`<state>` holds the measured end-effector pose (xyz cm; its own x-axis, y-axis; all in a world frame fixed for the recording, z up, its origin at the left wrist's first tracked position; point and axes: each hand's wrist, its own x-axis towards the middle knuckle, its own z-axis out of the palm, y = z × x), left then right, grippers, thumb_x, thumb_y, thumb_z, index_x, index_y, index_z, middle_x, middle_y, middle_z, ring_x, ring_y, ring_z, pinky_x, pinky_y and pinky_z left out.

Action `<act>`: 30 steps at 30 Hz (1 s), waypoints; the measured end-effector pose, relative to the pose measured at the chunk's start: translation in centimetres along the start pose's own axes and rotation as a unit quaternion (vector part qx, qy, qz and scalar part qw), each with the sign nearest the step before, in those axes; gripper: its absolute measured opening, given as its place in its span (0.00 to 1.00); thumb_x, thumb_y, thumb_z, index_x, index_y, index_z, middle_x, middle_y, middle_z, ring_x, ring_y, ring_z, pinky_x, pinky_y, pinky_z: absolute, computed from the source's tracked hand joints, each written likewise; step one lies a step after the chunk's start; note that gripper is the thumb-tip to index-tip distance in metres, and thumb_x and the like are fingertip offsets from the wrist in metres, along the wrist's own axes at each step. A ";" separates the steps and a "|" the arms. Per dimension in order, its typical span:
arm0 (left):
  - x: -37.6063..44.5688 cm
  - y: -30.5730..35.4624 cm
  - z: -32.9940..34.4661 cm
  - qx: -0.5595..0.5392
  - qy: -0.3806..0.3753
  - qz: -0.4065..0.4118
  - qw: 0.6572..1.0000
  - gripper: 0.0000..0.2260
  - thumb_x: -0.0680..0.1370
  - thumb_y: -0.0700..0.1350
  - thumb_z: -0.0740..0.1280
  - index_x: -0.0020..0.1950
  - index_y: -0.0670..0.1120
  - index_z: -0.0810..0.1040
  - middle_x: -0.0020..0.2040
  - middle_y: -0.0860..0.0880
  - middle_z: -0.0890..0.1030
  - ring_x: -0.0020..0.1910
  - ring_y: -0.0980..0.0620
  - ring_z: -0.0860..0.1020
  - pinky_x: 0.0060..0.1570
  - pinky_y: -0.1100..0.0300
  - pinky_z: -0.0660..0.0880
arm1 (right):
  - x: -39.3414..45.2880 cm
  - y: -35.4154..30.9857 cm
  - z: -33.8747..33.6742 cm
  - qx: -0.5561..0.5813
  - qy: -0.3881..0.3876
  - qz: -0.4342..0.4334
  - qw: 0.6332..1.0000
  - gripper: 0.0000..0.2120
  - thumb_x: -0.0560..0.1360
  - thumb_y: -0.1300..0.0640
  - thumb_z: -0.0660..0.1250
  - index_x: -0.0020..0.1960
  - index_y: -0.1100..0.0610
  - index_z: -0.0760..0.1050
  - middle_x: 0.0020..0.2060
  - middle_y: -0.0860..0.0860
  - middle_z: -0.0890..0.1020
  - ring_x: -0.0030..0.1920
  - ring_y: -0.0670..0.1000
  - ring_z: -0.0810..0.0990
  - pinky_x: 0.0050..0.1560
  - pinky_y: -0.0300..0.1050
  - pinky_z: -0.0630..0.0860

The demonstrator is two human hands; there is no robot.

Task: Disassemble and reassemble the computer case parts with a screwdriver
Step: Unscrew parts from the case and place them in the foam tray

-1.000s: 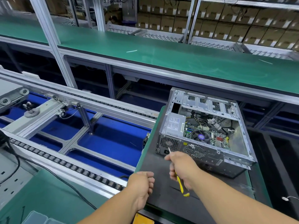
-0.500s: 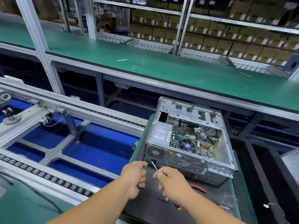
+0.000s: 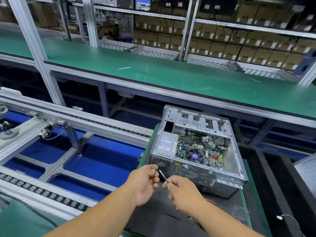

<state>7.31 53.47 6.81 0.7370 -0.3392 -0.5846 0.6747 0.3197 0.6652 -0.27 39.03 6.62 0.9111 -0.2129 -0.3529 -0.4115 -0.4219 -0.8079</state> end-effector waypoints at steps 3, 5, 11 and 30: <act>0.1 -0.3 0.1 0.030 0.007 0.006 1.000 0.09 0.86 0.38 0.56 0.58 0.41 0.76 0.33 0.47 0.73 0.30 0.52 0.68 0.31 0.58 0.64 | 0.1 0.3 0.1 -0.002 0.000 -0.004 1.000 0.13 0.79 0.59 0.59 0.44 0.49 0.80 0.27 0.47 0.79 0.24 0.46 0.72 0.28 0.41 0.71; 0.3 -0.6 0.1 0.042 0.009 0.000 0.999 0.11 0.86 0.39 0.55 0.59 0.41 0.76 0.32 0.47 0.71 0.30 0.52 0.66 0.30 0.58 0.62 | 0.3 0.6 0.3 -0.001 -0.003 -0.004 1.000 0.13 0.79 0.59 0.59 0.44 0.49 0.80 0.27 0.47 0.79 0.24 0.46 0.72 0.28 0.41 0.71; 1.1 -1.1 -0.2 0.016 -0.010 -0.021 1.000 0.15 0.81 0.31 0.53 0.61 0.39 0.76 0.33 0.45 0.71 0.29 0.50 0.67 0.29 0.57 0.64 | 0.6 1.6 0.2 -0.014 0.000 -0.018 1.000 0.12 0.77 0.56 0.59 0.45 0.43 0.79 0.27 0.47 0.79 0.24 0.43 0.73 0.29 0.37 0.69; 1.5 -2.7 -0.5 -0.050 -0.021 -0.008 0.999 0.09 0.79 0.48 0.70 0.46 0.42 0.77 0.33 0.49 0.72 0.28 0.55 0.68 0.25 0.65 0.67 | -0.3 2.4 0.4 0.012 -0.001 -0.026 1.000 0.13 0.80 0.56 0.60 0.45 0.43 0.80 0.28 0.47 0.79 0.25 0.45 0.71 0.29 0.39 0.69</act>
<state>6.59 52.52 3.92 0.7248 -0.3815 -0.5736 0.6889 0.3990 0.6051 -1.50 38.41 4.58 0.9317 -0.1885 -0.3105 -0.3620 -0.4117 -0.8363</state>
